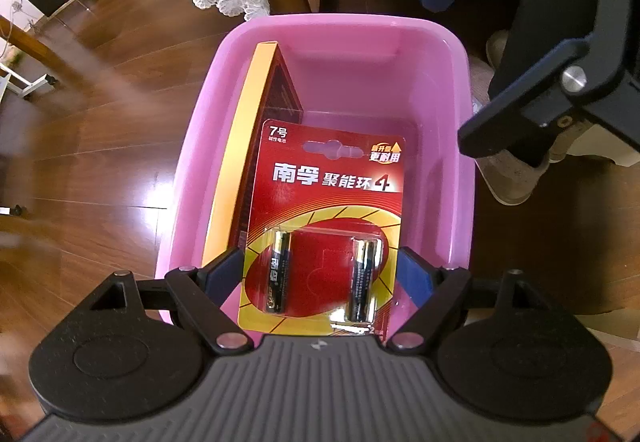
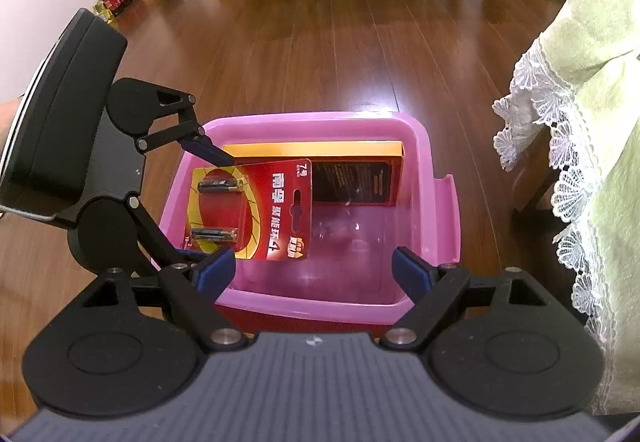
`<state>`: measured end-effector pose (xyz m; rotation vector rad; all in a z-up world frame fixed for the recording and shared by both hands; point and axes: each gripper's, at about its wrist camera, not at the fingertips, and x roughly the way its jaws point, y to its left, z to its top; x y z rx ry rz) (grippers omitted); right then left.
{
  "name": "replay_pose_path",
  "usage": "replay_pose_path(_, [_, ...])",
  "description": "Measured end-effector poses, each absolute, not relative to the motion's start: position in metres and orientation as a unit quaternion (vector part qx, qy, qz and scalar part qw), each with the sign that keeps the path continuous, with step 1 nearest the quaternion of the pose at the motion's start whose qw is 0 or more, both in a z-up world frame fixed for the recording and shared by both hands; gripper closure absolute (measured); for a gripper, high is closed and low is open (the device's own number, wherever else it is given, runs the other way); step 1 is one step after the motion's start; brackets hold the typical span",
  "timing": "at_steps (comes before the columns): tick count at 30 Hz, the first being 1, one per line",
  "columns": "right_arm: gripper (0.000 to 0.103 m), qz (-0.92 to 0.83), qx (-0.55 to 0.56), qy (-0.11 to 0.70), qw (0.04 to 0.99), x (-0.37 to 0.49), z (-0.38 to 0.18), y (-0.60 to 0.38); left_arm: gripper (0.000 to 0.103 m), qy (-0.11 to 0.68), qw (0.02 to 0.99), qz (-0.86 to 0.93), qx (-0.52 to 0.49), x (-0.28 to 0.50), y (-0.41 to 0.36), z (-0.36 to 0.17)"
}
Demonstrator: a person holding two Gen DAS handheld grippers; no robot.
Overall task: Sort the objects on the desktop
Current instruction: 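Lower the battery card into the pink tub and open the left tool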
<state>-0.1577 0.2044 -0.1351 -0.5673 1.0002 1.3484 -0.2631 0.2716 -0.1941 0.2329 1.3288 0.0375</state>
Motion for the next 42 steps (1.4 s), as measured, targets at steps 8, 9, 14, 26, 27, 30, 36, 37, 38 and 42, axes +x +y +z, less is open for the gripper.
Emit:
replay_pose_path(8, [0.020,0.584,-0.251,0.440,0.634,-0.158,-0.134,0.205,0.021,0.621,0.776,0.016,0.108,-0.259,0.272,-0.201])
replay_pose_path(9, [0.020,0.584,-0.250,0.440,0.635,-0.157,-0.134,0.205,0.021,0.622,0.776,0.016,0.109,-0.259,0.272,-0.201])
replay_pose_path(14, [0.020,0.581,-0.245,0.442,0.638,-0.155,-0.134,0.204,0.021,0.623,0.774,0.018,0.112,-0.257,0.277,-0.205])
replay_pose_path(26, [0.019,0.581,-0.245,0.442,0.638,-0.157,-0.132,0.204,0.020,0.634,0.766,0.010,0.108,-0.256,0.282,-0.212])
replay_pose_path(27, [0.019,0.581,-0.245,0.442,0.638,-0.156,-0.132,0.204,0.020,0.635,0.765,0.011,0.108,-0.256,0.282,-0.213])
replay_pose_path(30, [0.019,0.580,-0.242,0.442,0.640,-0.155,-0.132,0.204,0.020,0.636,0.764,0.011,0.108,-0.257,0.284,-0.214])
replay_pose_path(36, [0.019,0.579,-0.239,0.443,0.641,-0.153,-0.133,0.204,0.020,0.638,0.763,0.009,0.105,-0.257,0.285,-0.217])
replay_pose_path(37, [0.019,0.579,-0.239,0.443,0.641,-0.152,-0.133,0.204,0.019,0.640,0.761,0.009,0.105,-0.257,0.285,-0.217])
replay_pose_path(38, [0.019,0.579,-0.239,0.443,0.641,-0.152,-0.133,0.204,0.019,0.640,0.761,0.008,0.105,-0.258,0.286,-0.218])
replay_pose_path(42, [0.019,0.578,-0.237,0.444,0.642,-0.152,-0.133,0.204,0.019,0.640,0.762,0.010,0.101,-0.259,0.289,-0.219])
